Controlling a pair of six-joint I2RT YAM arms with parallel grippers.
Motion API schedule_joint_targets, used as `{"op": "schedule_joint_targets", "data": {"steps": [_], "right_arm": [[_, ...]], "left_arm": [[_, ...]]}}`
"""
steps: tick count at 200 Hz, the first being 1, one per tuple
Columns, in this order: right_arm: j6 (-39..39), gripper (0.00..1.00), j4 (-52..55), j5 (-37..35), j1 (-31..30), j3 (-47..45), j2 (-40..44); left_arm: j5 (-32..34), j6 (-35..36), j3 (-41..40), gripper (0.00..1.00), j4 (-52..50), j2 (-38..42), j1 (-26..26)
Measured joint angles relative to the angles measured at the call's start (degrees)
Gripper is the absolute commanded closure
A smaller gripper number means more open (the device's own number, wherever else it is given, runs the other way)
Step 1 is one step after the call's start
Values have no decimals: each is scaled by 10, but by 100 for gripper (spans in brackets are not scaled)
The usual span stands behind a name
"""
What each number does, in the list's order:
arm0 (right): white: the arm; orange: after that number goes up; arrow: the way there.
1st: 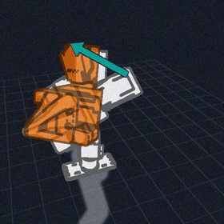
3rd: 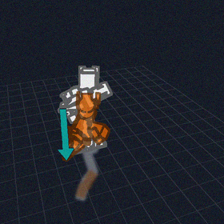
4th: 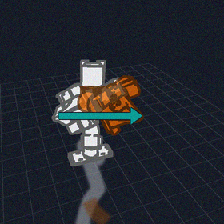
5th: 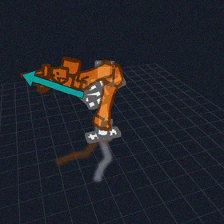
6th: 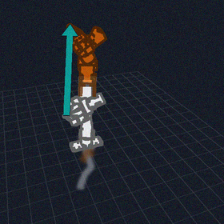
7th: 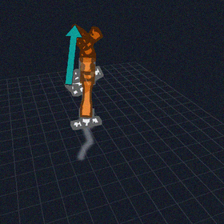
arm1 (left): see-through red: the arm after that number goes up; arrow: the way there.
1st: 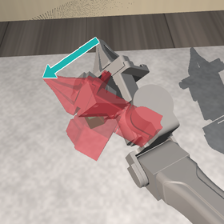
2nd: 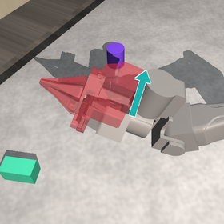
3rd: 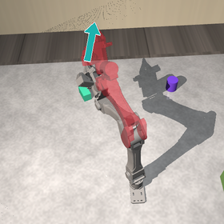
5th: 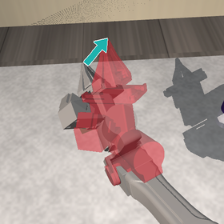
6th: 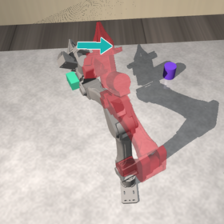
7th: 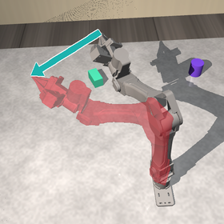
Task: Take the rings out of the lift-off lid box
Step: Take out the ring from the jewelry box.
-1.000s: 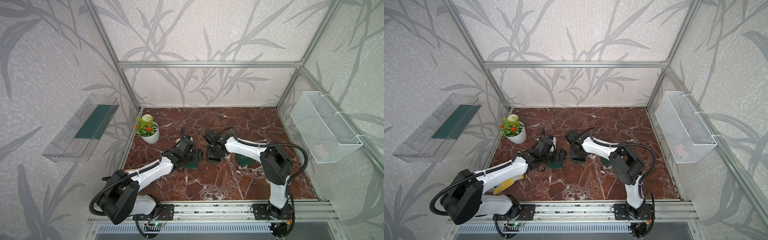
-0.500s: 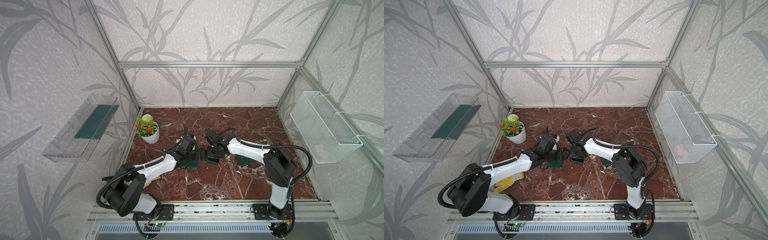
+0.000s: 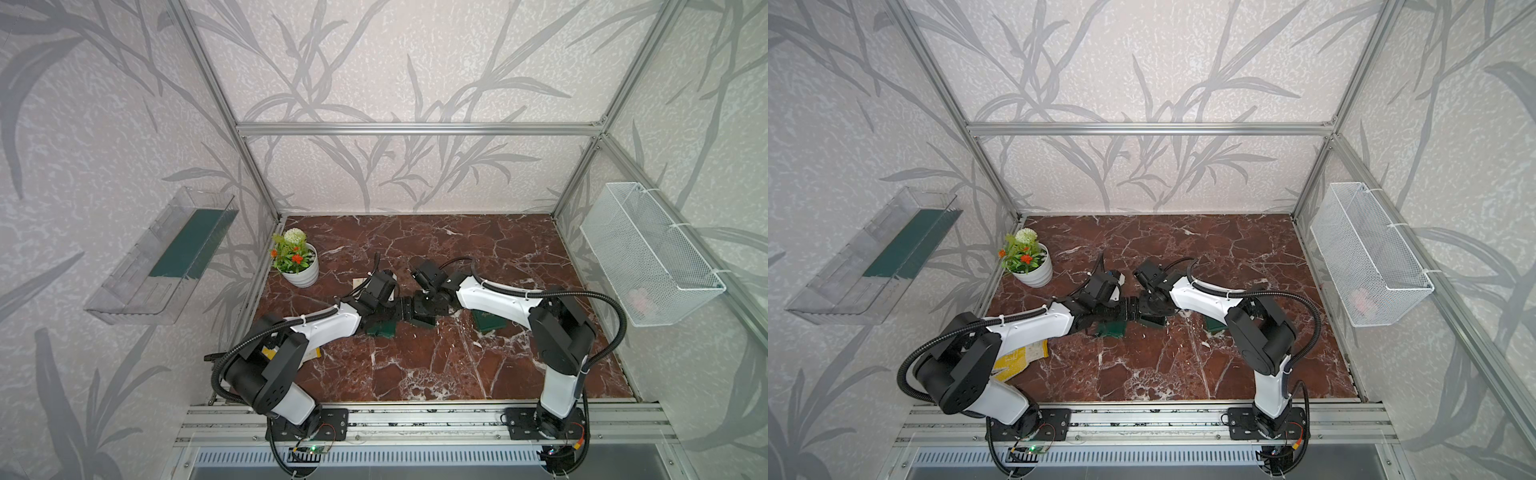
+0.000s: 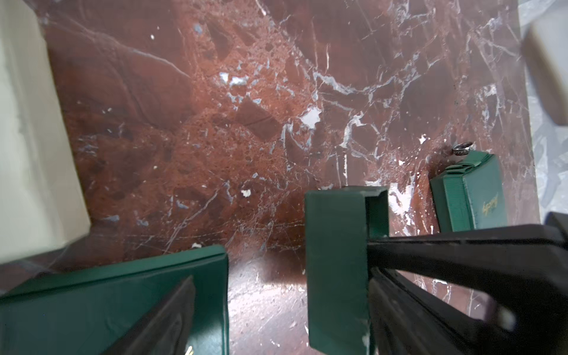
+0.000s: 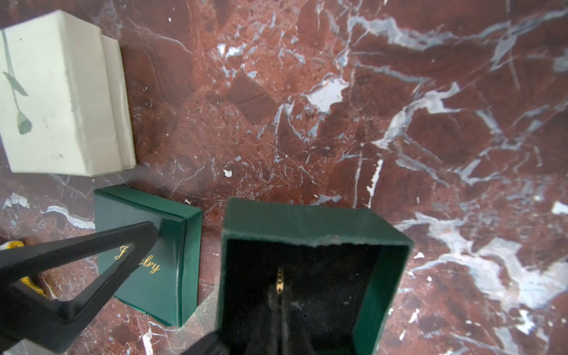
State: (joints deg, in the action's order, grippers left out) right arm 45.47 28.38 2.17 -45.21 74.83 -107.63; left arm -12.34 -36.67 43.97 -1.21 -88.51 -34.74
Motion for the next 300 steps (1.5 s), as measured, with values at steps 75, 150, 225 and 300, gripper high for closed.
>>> {"op": "schedule_joint_targets", "data": {"steps": [75,150,225,300], "right_arm": [[0,100,-3,7,11,-1,8],[2,100,-12,11,17,-11,26],[14,100,-16,31,36,-27,51],[13,100,-13,52,115,-79,123]], "left_arm": [[3,1,32,16,6,-37,0],[4,1,37,17,-12,-67,0],[4,1,47,17,-19,-74,0],[7,9,57,13,-54,-62,0]]}}
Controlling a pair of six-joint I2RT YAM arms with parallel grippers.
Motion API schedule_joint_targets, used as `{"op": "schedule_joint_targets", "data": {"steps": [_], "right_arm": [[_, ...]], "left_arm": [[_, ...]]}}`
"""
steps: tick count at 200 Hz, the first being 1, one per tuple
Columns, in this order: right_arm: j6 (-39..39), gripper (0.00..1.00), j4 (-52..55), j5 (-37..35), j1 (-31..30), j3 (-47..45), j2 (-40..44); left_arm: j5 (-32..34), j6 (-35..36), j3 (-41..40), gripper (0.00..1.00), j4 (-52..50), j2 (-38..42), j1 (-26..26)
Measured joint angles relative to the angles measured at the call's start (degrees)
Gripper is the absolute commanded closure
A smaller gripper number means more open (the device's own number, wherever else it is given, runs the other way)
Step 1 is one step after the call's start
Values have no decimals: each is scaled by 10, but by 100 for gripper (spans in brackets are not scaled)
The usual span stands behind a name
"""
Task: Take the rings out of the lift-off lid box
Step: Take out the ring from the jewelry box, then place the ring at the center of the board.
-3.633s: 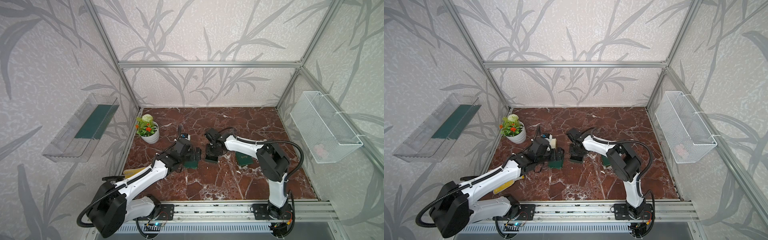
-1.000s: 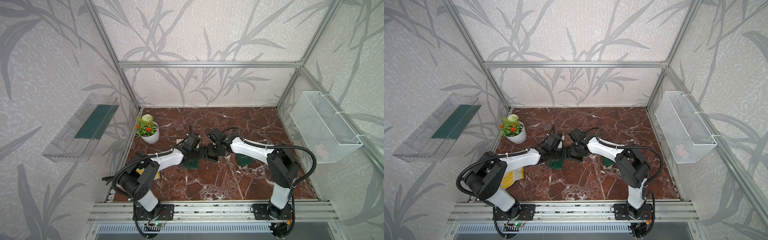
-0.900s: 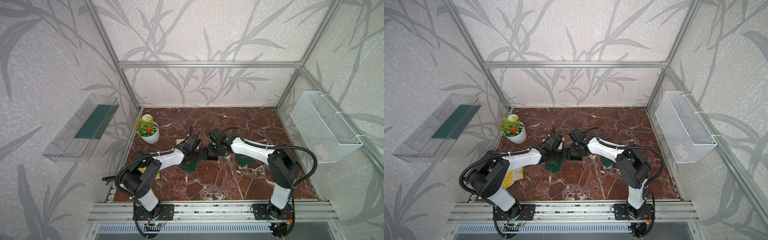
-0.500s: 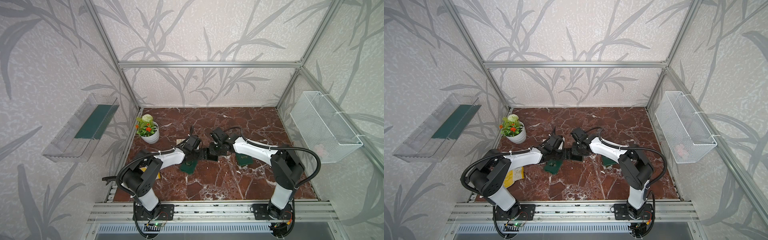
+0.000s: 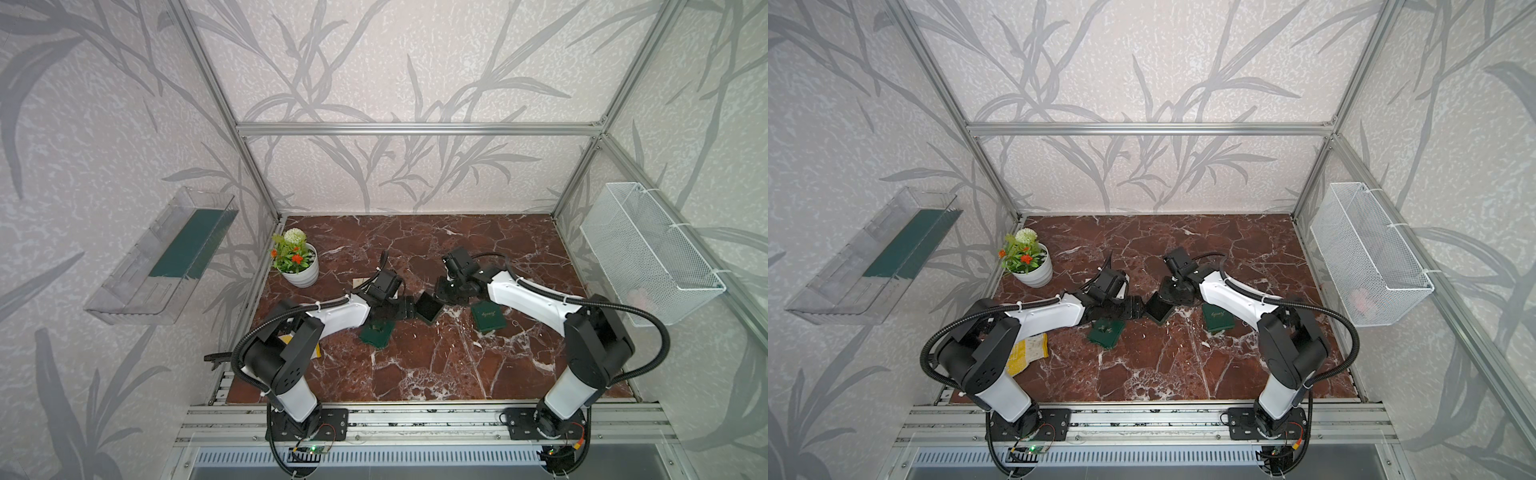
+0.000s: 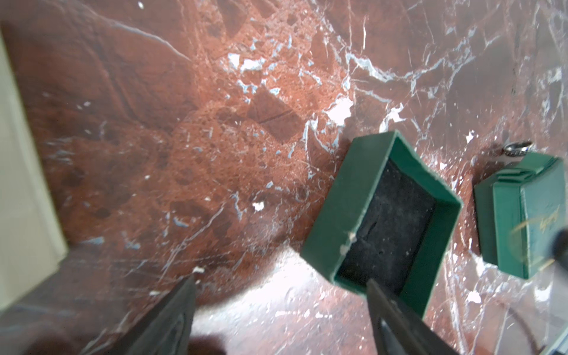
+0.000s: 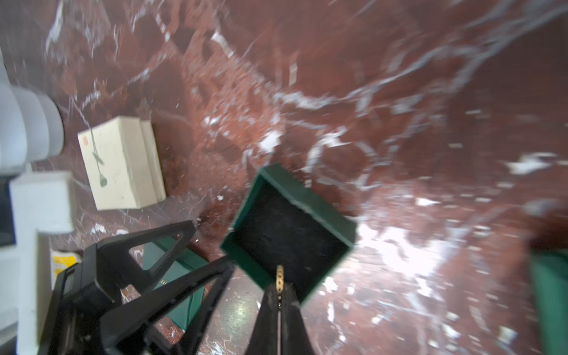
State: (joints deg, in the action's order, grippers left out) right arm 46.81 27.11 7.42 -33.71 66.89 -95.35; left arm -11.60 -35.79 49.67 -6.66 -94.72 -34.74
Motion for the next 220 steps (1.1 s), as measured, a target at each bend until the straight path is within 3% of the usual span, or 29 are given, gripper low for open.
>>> {"op": "schedule_joint_targets", "data": {"steps": [39,97,220], "right_arm": [[-33,99,64,-55,110,-34,92],[-83,99,135,-117,217,-84,108],[-128,96,145,-150,239,-118,39]], "left_arm": [[15,12,25,9,-37,60,0],[33,14,44,8,-59,120,0],[70,9,19,7,-85,147,0]]}}
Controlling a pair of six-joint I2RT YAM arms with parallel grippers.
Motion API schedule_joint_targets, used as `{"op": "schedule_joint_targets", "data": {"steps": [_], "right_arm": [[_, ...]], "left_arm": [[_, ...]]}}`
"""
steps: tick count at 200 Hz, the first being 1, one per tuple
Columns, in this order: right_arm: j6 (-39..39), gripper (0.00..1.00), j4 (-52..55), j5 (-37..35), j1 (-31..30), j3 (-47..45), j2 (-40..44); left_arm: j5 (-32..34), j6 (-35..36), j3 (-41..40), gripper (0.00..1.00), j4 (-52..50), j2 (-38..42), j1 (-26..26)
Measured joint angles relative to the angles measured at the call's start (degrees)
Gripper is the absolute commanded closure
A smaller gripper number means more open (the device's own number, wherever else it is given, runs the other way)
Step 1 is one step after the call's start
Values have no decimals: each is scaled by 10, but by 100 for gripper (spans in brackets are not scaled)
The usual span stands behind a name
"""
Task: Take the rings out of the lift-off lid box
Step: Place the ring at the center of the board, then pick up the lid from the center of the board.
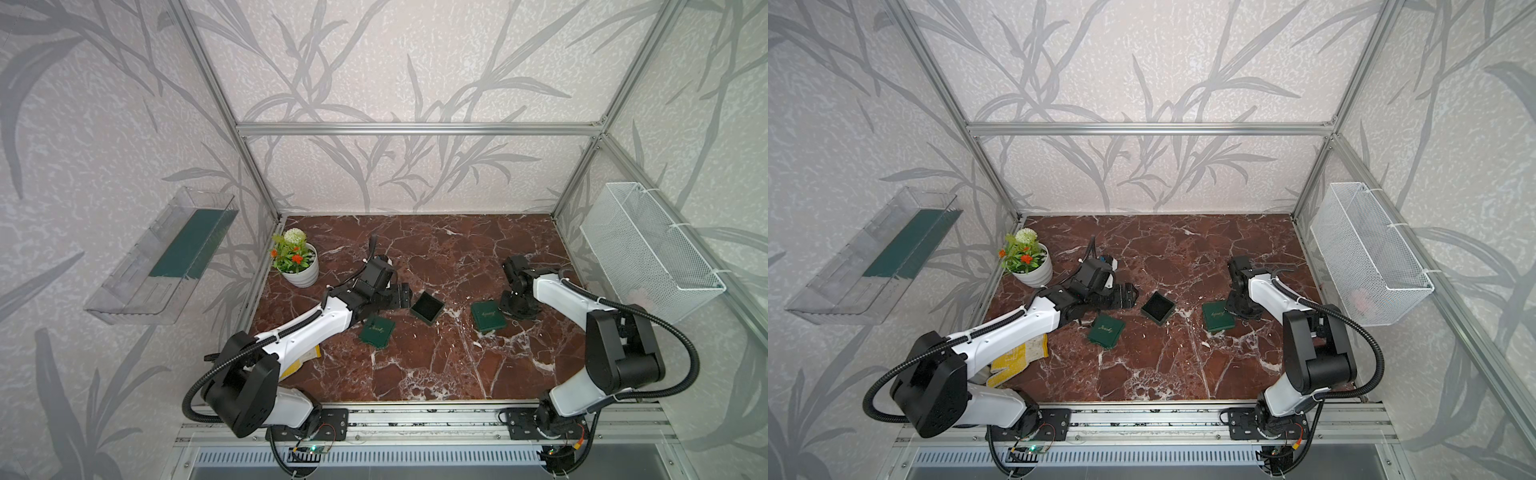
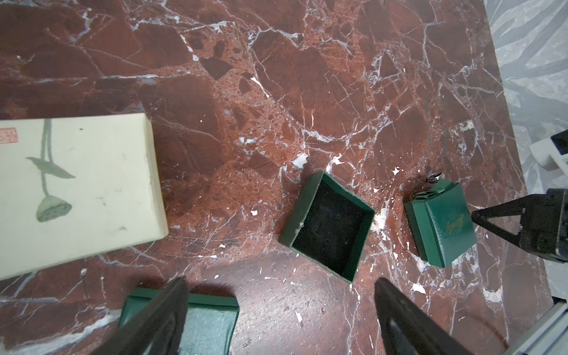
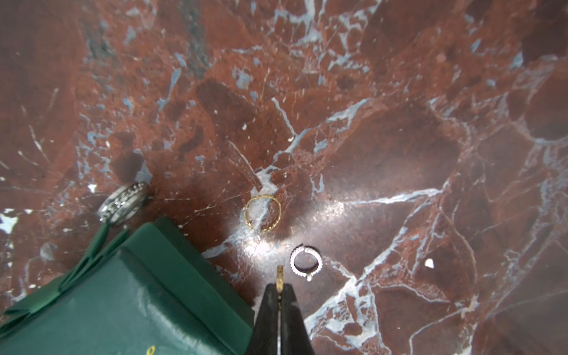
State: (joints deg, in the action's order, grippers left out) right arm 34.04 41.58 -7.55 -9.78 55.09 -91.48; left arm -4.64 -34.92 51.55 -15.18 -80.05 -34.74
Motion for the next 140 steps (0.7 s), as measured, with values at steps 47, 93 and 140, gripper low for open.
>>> {"op": "schedule_joint_targets", "data": {"steps": [47,93,140], "right_arm": [[-17,71,-5,1,0,1,-23],[-38,42,-5,7,1,10,-19],[-53,11,-14,41,1,-19,132]], "left_arm": [[15,-7,-20,7,-12,26,0],[53,3,-25,1,-54,57,0],[82,19,-58,1,-92,72,0]]}}
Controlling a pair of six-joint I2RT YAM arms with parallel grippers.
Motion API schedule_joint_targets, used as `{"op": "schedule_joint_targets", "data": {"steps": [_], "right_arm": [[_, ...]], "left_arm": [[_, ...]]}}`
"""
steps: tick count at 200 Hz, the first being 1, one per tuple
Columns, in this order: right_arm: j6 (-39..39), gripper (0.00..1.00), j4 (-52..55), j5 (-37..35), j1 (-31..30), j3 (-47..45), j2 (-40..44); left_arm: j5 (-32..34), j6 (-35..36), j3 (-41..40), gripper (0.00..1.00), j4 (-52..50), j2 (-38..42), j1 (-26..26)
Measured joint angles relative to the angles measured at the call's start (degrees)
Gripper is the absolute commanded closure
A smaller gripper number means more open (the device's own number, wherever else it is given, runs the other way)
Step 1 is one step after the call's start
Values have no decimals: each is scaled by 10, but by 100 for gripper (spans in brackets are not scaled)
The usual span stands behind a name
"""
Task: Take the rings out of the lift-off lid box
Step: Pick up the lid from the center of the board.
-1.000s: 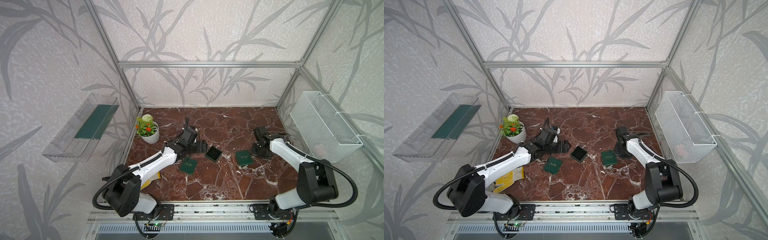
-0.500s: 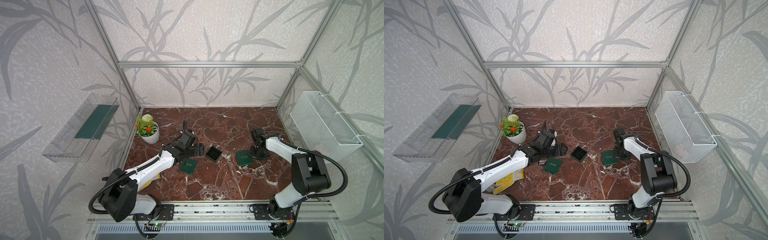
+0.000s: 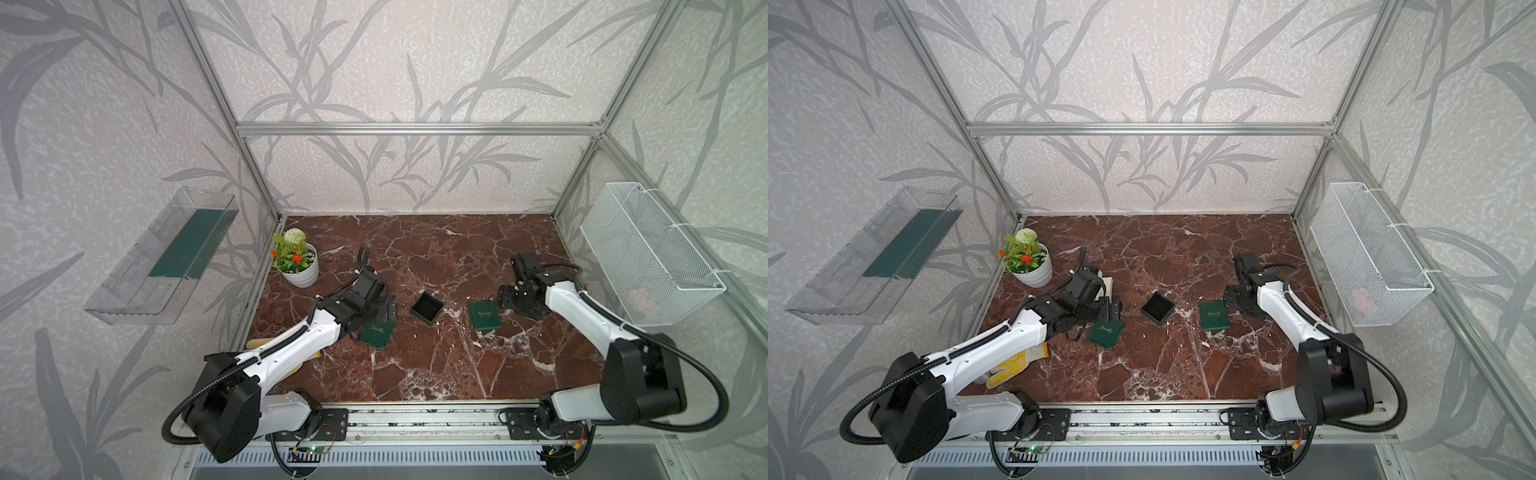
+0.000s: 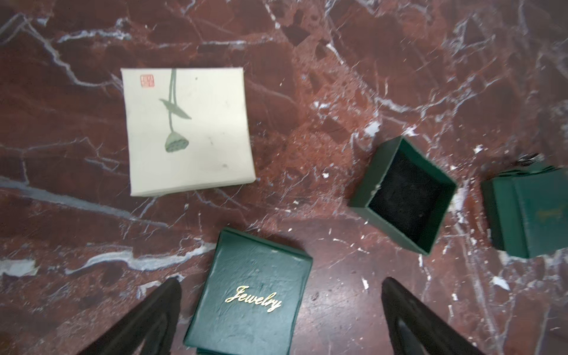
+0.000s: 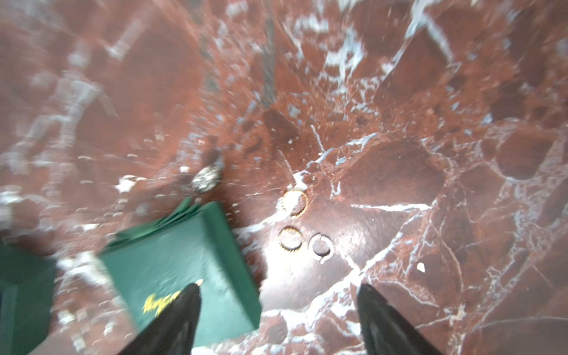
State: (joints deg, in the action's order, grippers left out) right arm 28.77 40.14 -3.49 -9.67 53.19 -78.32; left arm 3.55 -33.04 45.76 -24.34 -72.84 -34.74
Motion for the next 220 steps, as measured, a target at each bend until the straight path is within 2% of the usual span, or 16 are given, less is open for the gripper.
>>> {"op": "schedule_joint_targets", "data": {"steps": [38,72,139,185,220], "right_arm": [[-14,2,-11,62,0,-51,141],[-17,1,-13,116,0,-94,209],[-12,1,-53,223,0,-150,251],[-11,1,-65,245,0,-158,269],[-8,1,-70,247,0,-161,269]], "left_arm": [[18,16,-29,1,-27,0,-1],[24,35,-33,1,-34,0,-5],[17,55,-39,1,-24,-42,-16],[17,60,-39,1,-10,-75,-20],[9,61,-39,6,2,-95,-27]]}}
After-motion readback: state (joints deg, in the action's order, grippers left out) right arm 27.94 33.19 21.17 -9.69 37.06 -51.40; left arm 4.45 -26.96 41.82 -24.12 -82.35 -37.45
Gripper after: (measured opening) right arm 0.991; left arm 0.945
